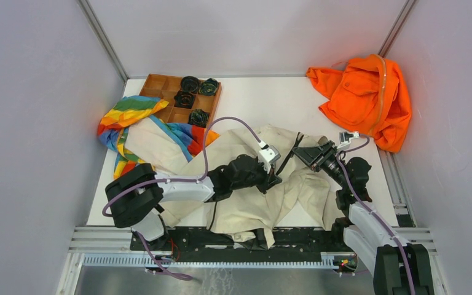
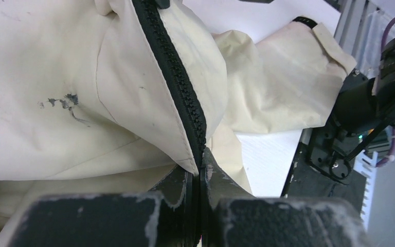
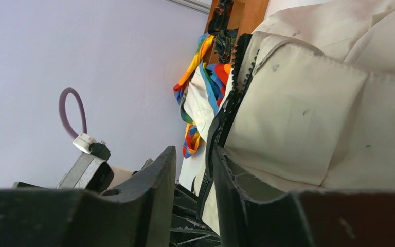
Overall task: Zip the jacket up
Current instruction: Zip the zipper on the jacket.
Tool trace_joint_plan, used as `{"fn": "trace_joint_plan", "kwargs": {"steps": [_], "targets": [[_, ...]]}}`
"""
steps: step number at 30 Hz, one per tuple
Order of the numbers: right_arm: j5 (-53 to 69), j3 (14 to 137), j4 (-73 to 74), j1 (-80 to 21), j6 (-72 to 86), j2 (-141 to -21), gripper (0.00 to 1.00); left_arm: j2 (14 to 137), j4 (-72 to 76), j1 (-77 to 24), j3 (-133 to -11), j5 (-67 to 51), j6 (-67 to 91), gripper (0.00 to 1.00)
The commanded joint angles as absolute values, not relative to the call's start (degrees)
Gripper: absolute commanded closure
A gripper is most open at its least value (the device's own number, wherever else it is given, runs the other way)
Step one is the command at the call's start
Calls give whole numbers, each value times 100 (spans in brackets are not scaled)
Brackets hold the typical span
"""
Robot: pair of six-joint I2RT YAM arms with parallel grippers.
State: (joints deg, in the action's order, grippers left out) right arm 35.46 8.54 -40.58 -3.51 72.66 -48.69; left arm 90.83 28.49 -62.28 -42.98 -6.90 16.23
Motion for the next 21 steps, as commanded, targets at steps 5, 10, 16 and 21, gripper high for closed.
{"fn": "trace_joint_plan", "kwargs": {"steps": [5,10,16,21], "targets": [[3408,837,-4096,-370,7154,-4793,72,8919,2652,-6510,-4606,-22,812,98],[3284,1002,-3246,-381,6440,-4630,70,8858,2457,-6598,-4652,447,648,98],[3261,1131,-2698,-377,5914,-4493,64,8764,2107,-6728,-4745,1051,405,98],[3215,1232,-2469,-384,5636,-4485,65,8769,1743,-6883,-4925,1463,46,98]]}}
